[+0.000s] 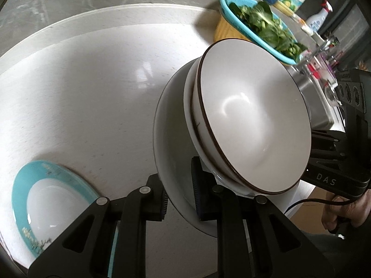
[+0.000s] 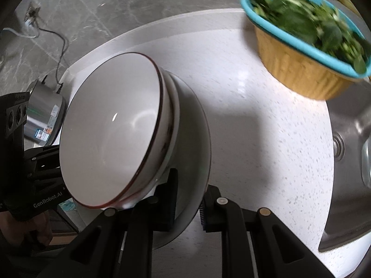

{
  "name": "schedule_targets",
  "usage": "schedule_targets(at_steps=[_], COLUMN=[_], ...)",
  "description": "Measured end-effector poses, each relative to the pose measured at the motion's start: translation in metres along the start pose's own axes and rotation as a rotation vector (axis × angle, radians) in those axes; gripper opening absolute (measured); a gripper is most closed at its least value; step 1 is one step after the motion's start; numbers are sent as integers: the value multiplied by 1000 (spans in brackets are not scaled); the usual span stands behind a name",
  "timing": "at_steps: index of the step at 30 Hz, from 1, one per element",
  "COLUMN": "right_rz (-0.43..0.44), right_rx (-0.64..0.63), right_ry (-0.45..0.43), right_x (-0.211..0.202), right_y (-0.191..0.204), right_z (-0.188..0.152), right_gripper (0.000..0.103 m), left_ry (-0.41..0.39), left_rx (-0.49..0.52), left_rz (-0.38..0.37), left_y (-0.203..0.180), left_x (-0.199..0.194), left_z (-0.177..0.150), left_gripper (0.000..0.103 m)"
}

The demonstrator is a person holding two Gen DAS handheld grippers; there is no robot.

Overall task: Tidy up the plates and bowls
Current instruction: 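Lift the nested bowls and carry them over the teal floral plates, then lower the nested bowls onto the teal floral plate stack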

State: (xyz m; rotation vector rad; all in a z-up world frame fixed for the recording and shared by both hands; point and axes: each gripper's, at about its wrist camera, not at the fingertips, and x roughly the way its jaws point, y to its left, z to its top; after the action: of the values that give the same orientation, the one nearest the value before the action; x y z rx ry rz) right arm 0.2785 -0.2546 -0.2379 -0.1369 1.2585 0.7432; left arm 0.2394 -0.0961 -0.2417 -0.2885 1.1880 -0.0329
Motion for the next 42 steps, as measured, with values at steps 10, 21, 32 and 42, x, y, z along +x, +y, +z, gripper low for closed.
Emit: schedule_targets(at_steps=[10,21,32,42], right_rz=[51,125,173,179], right_rx=[-141,-285,-375,-399], right_ry=[6,48,112,178], right_x=[3,25,56,82], right_y=[63,138,192,214], right_z=[22,33,32,22], right_gripper=[18,18,18,18], left_ry=[-42,-62,-42,-20], left_rx=[-108,-245,-337,-388], left_rz=[48,114,149,162], left_y=[46,119,172,216], left_x=[-46,-94,-113,-113], left_z=[-27,-76,-127,-167], left_gripper=[16,16,15,15])
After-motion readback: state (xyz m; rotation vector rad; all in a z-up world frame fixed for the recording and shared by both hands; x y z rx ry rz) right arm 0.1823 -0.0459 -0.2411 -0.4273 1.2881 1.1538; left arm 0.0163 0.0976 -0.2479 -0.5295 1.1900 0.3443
